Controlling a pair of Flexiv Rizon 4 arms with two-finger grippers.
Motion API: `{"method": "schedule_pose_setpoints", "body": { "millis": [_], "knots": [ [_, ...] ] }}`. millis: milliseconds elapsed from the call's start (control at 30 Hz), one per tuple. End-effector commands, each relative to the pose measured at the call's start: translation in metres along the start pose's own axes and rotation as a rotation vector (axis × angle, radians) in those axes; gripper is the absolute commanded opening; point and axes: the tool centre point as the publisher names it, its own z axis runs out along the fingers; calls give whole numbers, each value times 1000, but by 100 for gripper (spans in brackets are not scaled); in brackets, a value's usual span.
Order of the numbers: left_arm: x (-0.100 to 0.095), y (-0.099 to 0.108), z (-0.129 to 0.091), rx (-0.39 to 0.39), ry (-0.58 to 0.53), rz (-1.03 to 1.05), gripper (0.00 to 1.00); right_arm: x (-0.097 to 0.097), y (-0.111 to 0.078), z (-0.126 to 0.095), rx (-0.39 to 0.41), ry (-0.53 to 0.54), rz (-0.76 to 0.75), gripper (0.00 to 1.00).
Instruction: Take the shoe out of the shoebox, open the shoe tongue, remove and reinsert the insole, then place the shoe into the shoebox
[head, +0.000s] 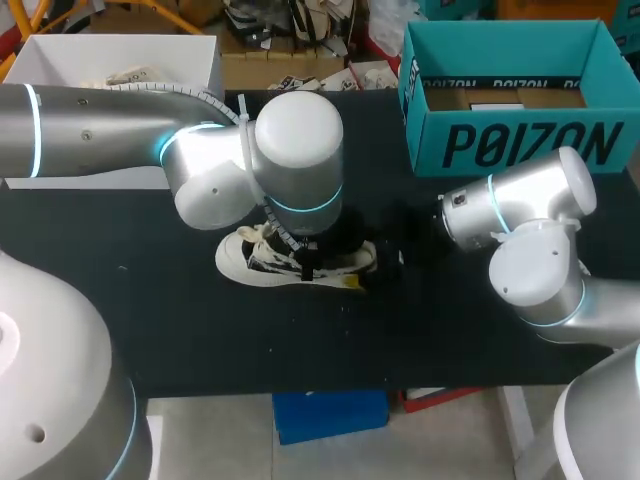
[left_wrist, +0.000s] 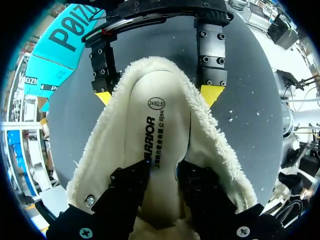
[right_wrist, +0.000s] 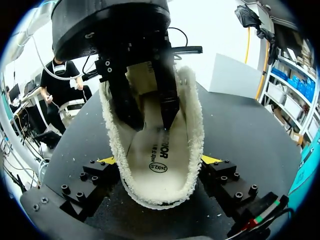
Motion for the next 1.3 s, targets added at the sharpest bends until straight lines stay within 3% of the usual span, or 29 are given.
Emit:
{"method": "schedule_pose_setpoints", "body": {
  "millis": [33,367,900,1067,1200,1300],
  "knots": [
    [3,1,19,8,-83,13,36,0,-2,2,1,1,1,0],
    [1,-1,17,36,-157,4,30,0,-2,2,1,1,1,0],
    [-8,-4,21,41,-230,-20,37,0,-2,2,1,1,1,0],
    [-9,-3,21,42,-251,-31,26,0,-2,2,1,1,1,0],
    [-9,-2,21,41,-252,-37,26,0,-2,2,1,1,1,0],
    [-10,-1,22,37,-251,-41,18,0,-2,2,1,1,1,0]
  ]
}}
